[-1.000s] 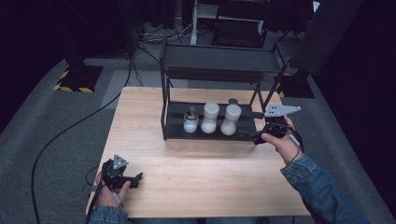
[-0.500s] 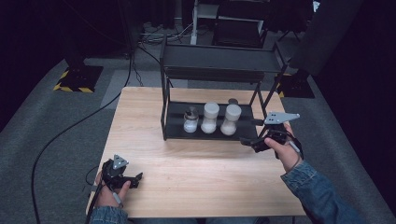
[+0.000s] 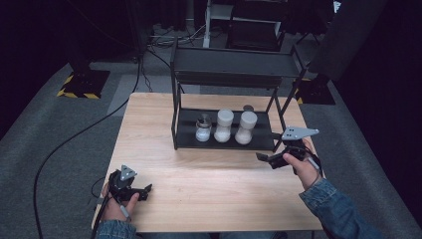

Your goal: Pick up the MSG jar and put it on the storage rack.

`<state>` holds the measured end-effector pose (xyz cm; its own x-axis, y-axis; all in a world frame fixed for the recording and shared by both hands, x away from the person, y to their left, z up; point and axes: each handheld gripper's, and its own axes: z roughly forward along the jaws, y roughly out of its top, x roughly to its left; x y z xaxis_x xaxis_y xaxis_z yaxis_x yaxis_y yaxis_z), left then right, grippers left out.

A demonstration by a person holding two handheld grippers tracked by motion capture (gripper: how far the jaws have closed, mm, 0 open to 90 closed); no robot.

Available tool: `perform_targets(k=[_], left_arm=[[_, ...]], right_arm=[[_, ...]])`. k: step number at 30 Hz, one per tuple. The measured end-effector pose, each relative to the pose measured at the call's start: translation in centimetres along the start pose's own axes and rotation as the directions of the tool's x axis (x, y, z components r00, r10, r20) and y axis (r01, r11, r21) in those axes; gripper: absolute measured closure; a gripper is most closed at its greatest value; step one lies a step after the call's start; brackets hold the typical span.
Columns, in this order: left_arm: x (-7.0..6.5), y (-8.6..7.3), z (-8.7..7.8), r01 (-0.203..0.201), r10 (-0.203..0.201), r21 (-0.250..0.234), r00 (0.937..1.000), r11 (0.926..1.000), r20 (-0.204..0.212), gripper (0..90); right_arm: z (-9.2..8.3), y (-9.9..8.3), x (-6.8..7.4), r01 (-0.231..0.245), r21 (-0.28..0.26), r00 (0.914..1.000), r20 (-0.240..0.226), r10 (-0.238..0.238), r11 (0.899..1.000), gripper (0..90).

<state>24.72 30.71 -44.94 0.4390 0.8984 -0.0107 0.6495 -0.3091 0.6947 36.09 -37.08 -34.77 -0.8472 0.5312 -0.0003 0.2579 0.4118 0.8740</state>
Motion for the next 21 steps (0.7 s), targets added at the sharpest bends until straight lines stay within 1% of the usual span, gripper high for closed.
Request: perform_targets(k=[4, 10, 19, 21], left_arm=[[0.0, 0.0, 0.0, 0.000, 0.000, 0.000, 1.0000, 1.0000, 0.000, 1.4], [0.0, 0.0, 0.0, 0.000, 0.000, 0.000, 1.0000, 1.0000, 0.000, 1.4], [0.0, 0.0, 0.0, 0.002, -0.002, 0.000, 1.0000, 1.0000, 0.001, 1.4], [0.0, 0.0, 0.0, 0.002, -0.002, 0.000, 1.0000, 1.0000, 0.001, 1.4]], right_arm=[[0.1, -0.6, 0.1, -0.008, 0.001, 1.0000, -0.001, 0.008, 1.000, 2.9], [0.3, -1.5, 0.2, 0.007, -0.001, 1.0000, -0.005, -0.007, 1.000, 2.9], [0.9, -2.8, 0.3, -0.002, 0.014, 0.9998, -0.021, 0.002, 1.000, 2.9], [1.0, -3.1, 0.4, 0.004, 0.018, 0.9998, -0.021, -0.004, 1.000, 2.9]])
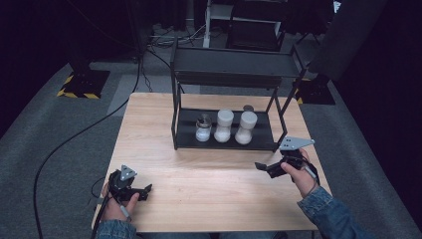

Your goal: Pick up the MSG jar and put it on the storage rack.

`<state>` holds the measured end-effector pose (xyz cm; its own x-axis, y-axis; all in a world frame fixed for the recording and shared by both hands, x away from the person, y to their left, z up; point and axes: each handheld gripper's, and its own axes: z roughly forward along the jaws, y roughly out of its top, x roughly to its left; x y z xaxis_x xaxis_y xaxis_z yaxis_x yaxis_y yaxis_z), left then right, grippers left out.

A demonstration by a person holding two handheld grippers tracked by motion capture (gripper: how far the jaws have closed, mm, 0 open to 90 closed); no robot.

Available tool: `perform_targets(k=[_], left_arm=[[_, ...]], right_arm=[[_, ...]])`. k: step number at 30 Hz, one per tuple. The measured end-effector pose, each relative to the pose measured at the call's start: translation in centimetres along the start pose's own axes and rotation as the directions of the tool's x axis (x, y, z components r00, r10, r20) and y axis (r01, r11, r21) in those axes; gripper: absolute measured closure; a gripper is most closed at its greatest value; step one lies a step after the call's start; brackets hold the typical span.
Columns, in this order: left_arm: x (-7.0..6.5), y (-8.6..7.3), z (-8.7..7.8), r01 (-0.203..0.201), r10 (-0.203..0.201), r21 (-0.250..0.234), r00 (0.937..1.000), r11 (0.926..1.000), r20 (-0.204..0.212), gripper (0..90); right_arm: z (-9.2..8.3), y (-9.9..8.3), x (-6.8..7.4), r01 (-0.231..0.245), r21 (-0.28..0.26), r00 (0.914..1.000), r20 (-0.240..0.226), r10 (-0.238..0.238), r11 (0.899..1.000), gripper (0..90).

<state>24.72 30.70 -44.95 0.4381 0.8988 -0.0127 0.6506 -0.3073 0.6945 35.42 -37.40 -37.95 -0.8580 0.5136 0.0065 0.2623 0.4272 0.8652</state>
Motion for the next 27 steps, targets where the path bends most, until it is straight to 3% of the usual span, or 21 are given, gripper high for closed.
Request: perform_targets(k=[27], left_arm=[[0.0, 0.0, 0.0, -0.002, 0.002, 0.000, 1.0000, 1.0000, -0.001, 1.4]], right_arm=[[1.6, -3.7, 0.3, 0.004, 0.048, 1.0000, -0.009, -0.004, 0.999, 2.9]])
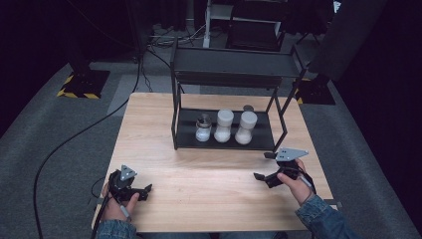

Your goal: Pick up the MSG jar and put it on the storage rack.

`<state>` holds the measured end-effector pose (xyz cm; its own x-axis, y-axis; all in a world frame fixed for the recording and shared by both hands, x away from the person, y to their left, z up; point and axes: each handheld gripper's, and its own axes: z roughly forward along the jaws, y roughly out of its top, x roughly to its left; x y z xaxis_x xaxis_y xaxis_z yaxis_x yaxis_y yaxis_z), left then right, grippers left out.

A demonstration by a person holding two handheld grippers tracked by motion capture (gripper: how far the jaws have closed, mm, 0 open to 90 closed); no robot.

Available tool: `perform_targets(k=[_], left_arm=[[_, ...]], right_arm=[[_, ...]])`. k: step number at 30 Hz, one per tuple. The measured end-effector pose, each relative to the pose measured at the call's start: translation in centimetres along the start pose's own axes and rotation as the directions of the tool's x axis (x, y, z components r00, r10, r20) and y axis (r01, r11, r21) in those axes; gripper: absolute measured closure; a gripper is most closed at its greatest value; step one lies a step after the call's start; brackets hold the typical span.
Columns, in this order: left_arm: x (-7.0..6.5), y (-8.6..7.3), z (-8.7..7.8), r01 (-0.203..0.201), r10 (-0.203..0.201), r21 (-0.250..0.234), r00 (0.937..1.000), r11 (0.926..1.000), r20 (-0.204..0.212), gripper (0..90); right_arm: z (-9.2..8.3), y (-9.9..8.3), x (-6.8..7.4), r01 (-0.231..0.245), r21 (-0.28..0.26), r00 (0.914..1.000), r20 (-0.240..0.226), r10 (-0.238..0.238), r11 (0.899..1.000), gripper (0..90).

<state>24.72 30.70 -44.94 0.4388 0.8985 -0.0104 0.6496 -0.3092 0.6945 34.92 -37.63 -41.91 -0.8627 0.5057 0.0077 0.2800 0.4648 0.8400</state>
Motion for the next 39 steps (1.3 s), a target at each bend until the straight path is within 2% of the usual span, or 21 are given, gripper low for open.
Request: perform_targets(k=[12, 31, 33, 36, 39], left_arm=[[0.0, 0.0, 0.0, 0.003, -0.003, 0.000, 1.0000, 1.0000, 0.001, 1.4], [0.0, 0.0, 0.0, 0.001, -0.001, 0.000, 1.0000, 1.0000, -0.001, 1.3], [0.0, 0.0, 0.0, 0.002, -0.002, 0.000, 1.0000, 1.0000, 0.001, 1.3], [0.0, 0.0, 0.0, 0.004, -0.004, -0.001, 1.0000, 1.0000, 0.000, 1.4], [0.0, 0.0, 0.0, 0.001, -0.001, 0.000, 1.0000, 1.0000, -0.001, 1.4]], right_arm=[[0.8, -2.0, -0.2, -0.011, 0.038, 0.9999, -0.005, 0.011, 0.999, 2.9], [1.2, -4.0, -0.3, -0.039, 0.063, 0.9991, 0.021, 0.037, 0.997, 2.9], [1.2, -3.9, -0.5, -0.033, 0.078, 0.9993, 0.017, 0.032, 0.996, 2.9], [1.1, -4.0, -0.2, -0.020, 0.071, 0.9994, 0.030, 0.017, 0.997, 2.9], [1.2, -3.6, -0.1, -0.013, 0.108, 0.9992, 0.038, 0.009, 0.994, 2.9]])
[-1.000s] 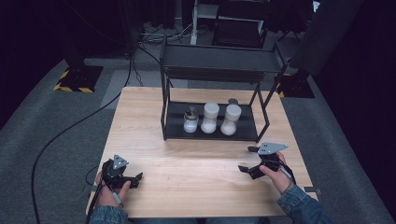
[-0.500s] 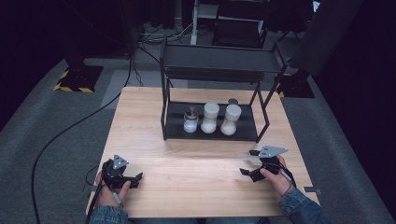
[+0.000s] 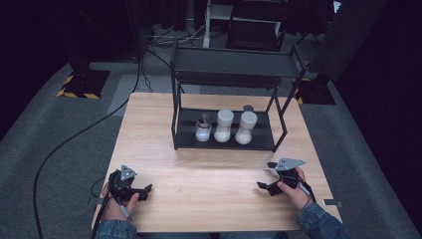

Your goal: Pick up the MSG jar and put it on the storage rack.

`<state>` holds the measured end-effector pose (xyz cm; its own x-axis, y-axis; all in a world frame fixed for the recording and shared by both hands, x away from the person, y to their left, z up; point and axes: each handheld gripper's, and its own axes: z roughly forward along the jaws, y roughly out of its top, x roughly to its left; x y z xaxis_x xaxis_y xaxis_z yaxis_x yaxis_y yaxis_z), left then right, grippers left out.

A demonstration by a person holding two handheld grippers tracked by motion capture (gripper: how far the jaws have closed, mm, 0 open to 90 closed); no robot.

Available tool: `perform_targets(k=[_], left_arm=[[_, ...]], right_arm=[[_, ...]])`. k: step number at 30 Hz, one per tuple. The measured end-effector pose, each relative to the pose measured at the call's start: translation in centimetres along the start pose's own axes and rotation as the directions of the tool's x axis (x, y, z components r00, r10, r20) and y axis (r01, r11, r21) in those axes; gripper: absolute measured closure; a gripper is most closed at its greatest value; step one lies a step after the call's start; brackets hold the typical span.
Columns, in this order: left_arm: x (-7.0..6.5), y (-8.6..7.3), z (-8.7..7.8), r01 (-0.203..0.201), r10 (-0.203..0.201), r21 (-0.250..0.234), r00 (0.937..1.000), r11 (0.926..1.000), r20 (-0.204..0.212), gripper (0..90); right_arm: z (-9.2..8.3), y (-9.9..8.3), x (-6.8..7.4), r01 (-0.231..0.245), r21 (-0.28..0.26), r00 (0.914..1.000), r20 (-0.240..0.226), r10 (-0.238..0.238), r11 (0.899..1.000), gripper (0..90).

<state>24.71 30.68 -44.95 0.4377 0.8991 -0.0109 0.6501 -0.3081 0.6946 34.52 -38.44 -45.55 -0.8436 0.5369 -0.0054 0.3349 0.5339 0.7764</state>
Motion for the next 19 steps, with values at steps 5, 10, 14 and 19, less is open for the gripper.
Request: perform_targets(k=[5, 10, 14, 19], left_arm=[[0.00, -0.01, 0.01, 0.002, -0.002, 0.000, 1.0000, 1.0000, 0.001, 1.3], [0.00, 0.00, 0.01, 0.002, -0.002, 0.000, 1.0000, 1.0000, 0.001, 1.3], [0.01, 0.00, 0.00, 0.001, -0.001, 0.000, 1.0000, 1.0000, 0.001, 1.3], [0.00, 0.00, 0.00, 0.001, -0.001, 0.000, 1.0000, 1.0000, 0.000, 1.3]], right_arm=[[0.37, 1.10, 0.47, -0.012, 0.087, 0.9996, 0.026, 0.010, 0.996, 0.0], [0.37, 1.11, 0.45, -0.014, 0.087, 0.9996, 0.026, 0.011, 0.996, 0.0], [0.37, 1.11, 0.45, -0.014, 0.087, 0.9996, 0.025, 0.011, 0.996, 0.0], [0.37, 1.11, 0.45, -0.014, 0.087, 0.9996, 0.025, 0.011, 0.996, 0.0]])
